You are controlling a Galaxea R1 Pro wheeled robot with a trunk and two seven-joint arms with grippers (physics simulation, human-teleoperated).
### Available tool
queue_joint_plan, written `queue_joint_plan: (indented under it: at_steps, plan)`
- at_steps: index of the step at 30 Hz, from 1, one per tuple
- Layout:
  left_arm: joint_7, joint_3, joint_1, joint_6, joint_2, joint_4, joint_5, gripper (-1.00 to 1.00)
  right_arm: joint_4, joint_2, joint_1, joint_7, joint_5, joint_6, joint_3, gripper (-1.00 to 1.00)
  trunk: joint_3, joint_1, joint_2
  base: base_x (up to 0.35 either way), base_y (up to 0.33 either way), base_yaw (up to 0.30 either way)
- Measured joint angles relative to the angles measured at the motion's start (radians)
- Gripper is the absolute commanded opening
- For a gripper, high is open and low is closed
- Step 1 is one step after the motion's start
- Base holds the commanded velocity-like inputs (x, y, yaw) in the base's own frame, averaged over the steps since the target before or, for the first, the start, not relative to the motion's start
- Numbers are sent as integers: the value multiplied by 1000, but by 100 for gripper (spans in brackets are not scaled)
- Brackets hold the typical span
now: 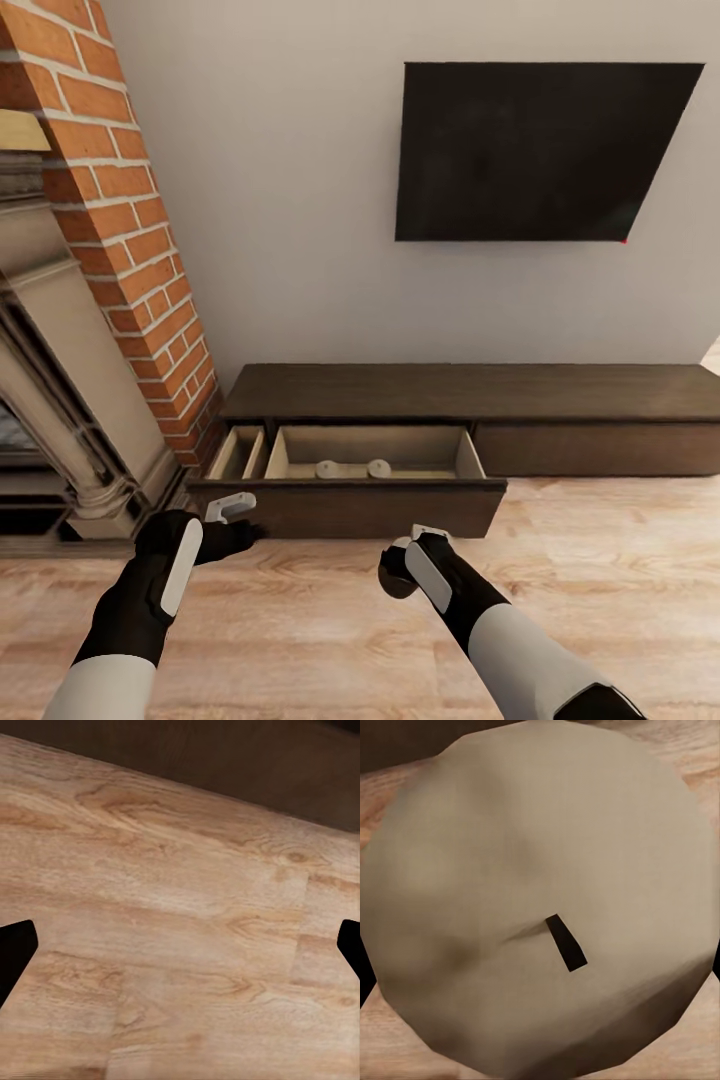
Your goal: Place each of the two pumpkins and all three candles from the living room inside a cabinet in the living room (use any cabinet), then make sure every cabinet is closed, and position the cauldron so it is next to a table in the living room.
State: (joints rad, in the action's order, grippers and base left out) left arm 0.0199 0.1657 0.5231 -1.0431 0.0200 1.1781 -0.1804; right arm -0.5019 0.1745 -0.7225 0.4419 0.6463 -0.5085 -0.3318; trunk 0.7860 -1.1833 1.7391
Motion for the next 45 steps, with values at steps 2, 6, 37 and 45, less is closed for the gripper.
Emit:
queue_joint_plan:
  at_steps: [2, 6, 37, 45]
  plan:
    - [0, 0, 0, -1, 0, 0, 0, 100, 0, 0, 1, 0, 0, 0, -2, -100, -6, 8, -14, 0, 0, 55]
    - [0, 0, 0, 0, 1, 0, 2, 100, 0, 0, 1, -2, 0, 0, -5, -100, -18, 23, -42, 0, 0, 12]
    - [-182, -22, 0, -4, -346, -17, -731, 100, -502, 0, 7, 9, 20, -322, 81, -100, -115, 142, -259, 0, 0, 0]
    - [-281, -23, -1, -4, -357, -17, -744, 100, -505, 0, 8, 9, 21, -324, 84, -100, -140, 173, -315, 0, 0, 0]
